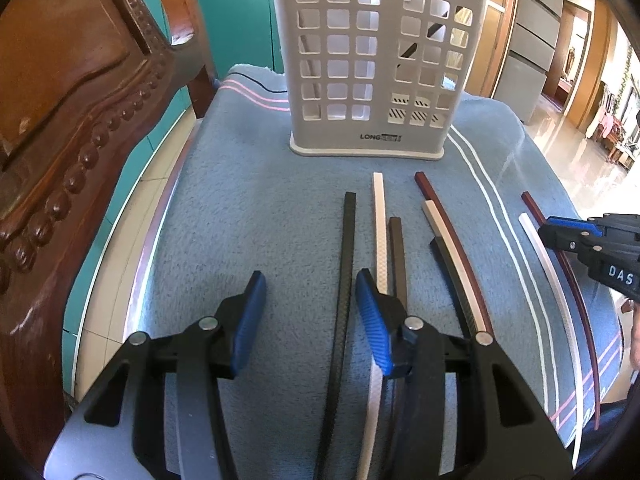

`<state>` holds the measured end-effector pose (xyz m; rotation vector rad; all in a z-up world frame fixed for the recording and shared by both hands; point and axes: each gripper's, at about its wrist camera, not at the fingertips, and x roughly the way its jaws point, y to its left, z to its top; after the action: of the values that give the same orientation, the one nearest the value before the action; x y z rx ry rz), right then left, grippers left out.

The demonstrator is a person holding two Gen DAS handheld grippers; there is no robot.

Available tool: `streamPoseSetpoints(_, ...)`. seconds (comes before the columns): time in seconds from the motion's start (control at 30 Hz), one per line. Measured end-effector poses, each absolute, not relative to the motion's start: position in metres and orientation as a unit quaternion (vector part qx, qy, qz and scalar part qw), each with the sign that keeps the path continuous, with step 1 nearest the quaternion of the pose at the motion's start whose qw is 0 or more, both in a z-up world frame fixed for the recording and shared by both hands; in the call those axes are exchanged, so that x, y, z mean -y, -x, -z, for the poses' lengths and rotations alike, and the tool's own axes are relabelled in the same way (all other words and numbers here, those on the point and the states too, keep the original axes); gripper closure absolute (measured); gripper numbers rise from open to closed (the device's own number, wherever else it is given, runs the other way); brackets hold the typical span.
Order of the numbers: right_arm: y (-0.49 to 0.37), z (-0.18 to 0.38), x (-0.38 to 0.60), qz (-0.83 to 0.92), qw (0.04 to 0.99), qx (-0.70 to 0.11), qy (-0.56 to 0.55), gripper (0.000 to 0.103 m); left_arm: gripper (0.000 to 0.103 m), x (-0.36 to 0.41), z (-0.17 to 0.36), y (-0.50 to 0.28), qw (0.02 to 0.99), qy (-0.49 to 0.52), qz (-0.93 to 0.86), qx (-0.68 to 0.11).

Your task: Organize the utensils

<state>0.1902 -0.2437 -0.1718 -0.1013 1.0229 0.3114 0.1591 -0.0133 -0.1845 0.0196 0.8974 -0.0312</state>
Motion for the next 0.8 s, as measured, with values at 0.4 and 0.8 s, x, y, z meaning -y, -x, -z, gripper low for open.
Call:
streamPoseSetpoints(0.4,-0.177,0.172,0.236,-0.157,0.853,-0.495,0.062,0.075,0.053,0.017,0.183,-0.154,0.899,-0.003,-0.010,-0.437)
streamPoseSetpoints(0.8,-0.159,0.171,0.225,-0.139,0.848,-0.505,0.077,0.072,0.044,0.025,0.180,-0.152,0.887,-0.022,-0.046,-0.459)
